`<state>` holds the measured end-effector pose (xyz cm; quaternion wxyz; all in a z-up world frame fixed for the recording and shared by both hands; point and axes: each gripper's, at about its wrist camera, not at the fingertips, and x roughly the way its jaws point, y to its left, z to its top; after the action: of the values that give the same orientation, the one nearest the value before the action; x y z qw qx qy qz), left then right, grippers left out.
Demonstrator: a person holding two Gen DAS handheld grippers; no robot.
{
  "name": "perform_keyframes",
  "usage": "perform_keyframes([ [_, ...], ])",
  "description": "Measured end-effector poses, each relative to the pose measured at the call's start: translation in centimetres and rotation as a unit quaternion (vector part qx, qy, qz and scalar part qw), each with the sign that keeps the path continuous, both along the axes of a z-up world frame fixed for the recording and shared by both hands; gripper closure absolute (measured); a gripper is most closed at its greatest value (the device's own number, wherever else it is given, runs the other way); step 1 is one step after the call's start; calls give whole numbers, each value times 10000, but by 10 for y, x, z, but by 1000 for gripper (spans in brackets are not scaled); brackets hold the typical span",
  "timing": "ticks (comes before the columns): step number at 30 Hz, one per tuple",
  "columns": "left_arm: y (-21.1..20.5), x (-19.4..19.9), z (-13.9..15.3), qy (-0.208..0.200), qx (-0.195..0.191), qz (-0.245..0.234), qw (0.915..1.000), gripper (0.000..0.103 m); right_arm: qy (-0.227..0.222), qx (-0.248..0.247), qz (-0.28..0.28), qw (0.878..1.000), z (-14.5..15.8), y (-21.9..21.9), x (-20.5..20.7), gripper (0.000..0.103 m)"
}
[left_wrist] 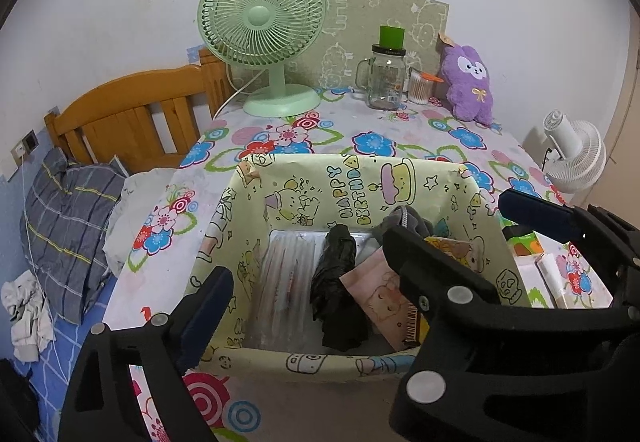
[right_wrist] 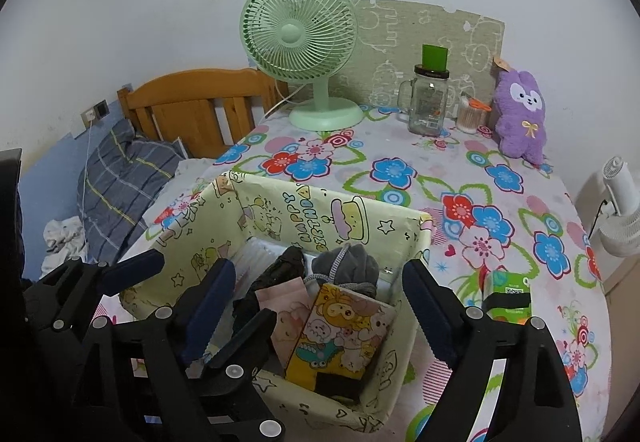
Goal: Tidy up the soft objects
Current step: 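Lower both packs into the fabric box and open both grippers, then withdraw both tools up and away from the box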
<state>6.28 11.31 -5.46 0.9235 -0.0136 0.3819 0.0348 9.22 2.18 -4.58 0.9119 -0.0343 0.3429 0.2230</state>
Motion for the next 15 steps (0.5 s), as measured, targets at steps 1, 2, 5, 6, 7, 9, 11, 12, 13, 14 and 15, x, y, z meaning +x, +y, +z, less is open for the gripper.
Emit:
perform_keyframes([
  [1,-1,-1,0,-10,2,-2,10000,8,-5,6,-4,10000,0,-1,0,15],
  [2,-2,-1,1,-24,3,-8,10000,8,-15,9,-8,10000,1,-3,-1,15],
  [5,-6,-4,3,-63,13,-27,10000,7,-43,27,-37,10000,3,-7,-3,15],
  [6,-8,-4,5,-80,18,-30,10000,7,-55,32,-52,10000,3,-8,-4,15],
  [7,-9,-5,6,-97,25,-32,9999,7,-67,36,-67,9999,4,-10,-5,15],
  [9,-13,-6,8,-143,37,-31,9999,7,-88,50,-95,9999,5,-14,-7,15],
  [11,-17,-8,11,-204,53,-28,9998,7,-120,75,-137,9998,8,-19,-9,15],
  [12,-19,-8,13,-222,56,-29,9997,7,-132,87,-156,9998,9,-21,-10,14],
  [13,-21,-8,14,-241,61,-35,9997,7,-144,95,-177,9997,11,-24,-11,15],
  [14,-24,-9,16,-263,68,-42,9996,7,-153,101,-204,9996,12,-26,-12,14],
  [15,-26,-9,17,-272,71,-46,9996,7,-161,103,-238,9995,13,-28,-13,14],
])
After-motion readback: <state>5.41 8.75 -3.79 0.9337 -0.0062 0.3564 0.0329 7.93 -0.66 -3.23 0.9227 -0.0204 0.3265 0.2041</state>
